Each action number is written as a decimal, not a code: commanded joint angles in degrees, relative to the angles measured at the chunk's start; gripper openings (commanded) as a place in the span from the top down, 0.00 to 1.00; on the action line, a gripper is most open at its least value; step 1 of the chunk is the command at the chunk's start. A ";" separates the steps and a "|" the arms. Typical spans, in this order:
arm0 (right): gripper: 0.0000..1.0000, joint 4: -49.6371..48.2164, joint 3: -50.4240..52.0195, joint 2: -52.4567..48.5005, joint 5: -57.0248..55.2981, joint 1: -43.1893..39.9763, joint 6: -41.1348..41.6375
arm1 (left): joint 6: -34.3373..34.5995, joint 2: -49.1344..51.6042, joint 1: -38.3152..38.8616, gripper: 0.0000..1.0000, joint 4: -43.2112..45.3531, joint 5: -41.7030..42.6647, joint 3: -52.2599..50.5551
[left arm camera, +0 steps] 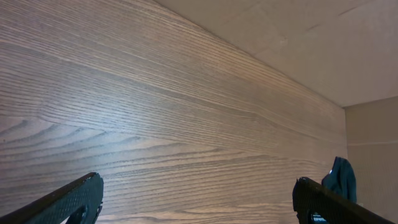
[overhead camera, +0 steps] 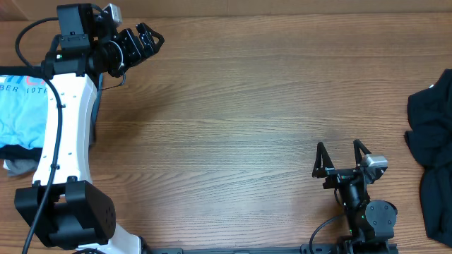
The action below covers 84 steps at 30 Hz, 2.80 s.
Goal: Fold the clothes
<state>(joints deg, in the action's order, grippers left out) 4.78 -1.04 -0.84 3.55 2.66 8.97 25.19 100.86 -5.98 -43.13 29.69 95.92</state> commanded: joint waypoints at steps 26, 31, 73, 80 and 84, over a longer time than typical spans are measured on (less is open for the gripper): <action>0.00 -0.17 0.59 0.68 -0.33 -0.22 -0.33 | 0.13 -14.40 15.72 0.00 -0.39 -16.79 -0.20; 0.00 -0.17 0.59 0.68 -0.33 -0.22 -0.33 | 0.13 -21.31 23.02 0.00 -0.44 -16.79 -0.20; 0.00 -0.17 0.59 0.68 -0.33 -0.22 -0.33 | 3.34 -92.61 14.80 0.00 38.25 -26.80 -86.55; 0.00 -0.17 0.59 0.68 -0.33 -0.22 -0.33 | 3.23 -95.14 14.23 0.00 39.12 -38.53 -90.44; 0.00 -0.17 0.59 0.68 -0.33 -0.22 -0.33 | 1.38 -98.77 14.19 0.00 39.10 -42.45 -92.80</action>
<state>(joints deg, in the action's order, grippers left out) 4.75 -1.04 -0.84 3.57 2.66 8.97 28.34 5.32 8.58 -4.43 -5.69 5.34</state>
